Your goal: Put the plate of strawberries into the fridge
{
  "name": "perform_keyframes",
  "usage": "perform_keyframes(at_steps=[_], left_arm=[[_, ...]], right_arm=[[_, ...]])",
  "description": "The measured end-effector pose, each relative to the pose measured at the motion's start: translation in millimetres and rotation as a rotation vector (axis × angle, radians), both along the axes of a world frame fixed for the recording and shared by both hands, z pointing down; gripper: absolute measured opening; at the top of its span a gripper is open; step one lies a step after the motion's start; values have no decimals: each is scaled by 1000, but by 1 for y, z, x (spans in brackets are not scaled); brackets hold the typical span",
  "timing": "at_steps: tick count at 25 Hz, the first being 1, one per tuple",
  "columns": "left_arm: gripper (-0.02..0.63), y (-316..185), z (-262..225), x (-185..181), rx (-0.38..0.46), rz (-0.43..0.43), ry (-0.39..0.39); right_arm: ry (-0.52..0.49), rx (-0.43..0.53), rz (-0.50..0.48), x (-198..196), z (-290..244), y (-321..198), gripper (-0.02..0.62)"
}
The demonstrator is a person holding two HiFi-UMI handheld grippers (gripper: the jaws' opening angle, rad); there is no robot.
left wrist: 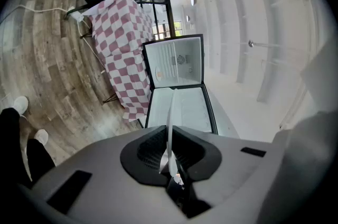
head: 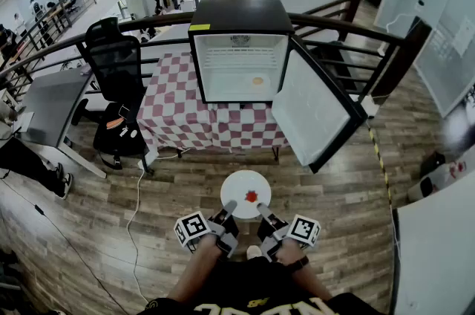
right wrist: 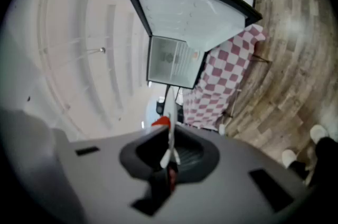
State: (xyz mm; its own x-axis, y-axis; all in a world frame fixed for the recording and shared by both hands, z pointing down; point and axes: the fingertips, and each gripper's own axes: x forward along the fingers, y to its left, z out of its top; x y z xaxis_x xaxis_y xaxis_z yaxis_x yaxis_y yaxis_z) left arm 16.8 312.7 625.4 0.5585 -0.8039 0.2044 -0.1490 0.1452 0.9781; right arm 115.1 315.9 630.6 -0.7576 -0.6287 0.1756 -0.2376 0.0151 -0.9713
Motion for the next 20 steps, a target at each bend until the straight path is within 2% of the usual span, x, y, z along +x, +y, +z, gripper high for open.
perform_keyframes(at_steps=[4, 11, 16, 20], left_arm=[[37, -9, -4, 17, 11, 9, 5], [37, -28, -5, 43, 25, 1, 8], [37, -38, -9, 50, 66, -25, 6], [37, -44, 2, 47, 41, -25, 10]], right_arm=[[-10, -22, 10, 16, -3, -7, 44], [52, 40, -24, 40, -8, -34, 43], [1, 54, -19, 44, -10, -50, 43], [-1, 2, -44, 41, 5, -51, 44]])
